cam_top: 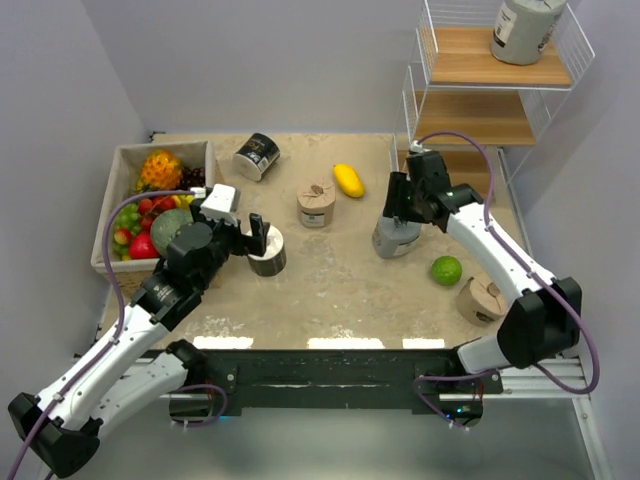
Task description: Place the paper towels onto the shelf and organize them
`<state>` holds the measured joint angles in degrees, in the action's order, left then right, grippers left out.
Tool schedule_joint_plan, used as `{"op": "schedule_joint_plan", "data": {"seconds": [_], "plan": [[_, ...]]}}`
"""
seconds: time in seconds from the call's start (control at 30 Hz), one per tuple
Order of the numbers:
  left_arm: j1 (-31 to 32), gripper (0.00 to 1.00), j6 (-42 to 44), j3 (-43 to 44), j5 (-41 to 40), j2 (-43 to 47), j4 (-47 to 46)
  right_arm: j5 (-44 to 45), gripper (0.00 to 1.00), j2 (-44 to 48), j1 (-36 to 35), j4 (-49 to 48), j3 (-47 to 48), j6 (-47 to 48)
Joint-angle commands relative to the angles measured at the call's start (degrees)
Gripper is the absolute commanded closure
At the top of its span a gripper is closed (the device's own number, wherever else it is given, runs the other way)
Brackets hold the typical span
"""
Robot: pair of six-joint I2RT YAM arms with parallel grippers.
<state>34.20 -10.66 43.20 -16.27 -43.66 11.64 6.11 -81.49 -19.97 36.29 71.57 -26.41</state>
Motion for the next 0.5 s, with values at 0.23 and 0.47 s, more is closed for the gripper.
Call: {"op": "schedule_joint_plan", "data": {"seconds": [0.23,0.47], "plan": [[0.26,0.02,-0.07,3.72,5.36,-5.46,-0.48,11.66,0.39,-1.75,3.7,5.98,10.78,4.54],[10.42,0.05,4.41,20.92,6.8,-25.47,-0.65,0.57,0.38,12.39,3.88,5.1,3.59,-2.4]]}}
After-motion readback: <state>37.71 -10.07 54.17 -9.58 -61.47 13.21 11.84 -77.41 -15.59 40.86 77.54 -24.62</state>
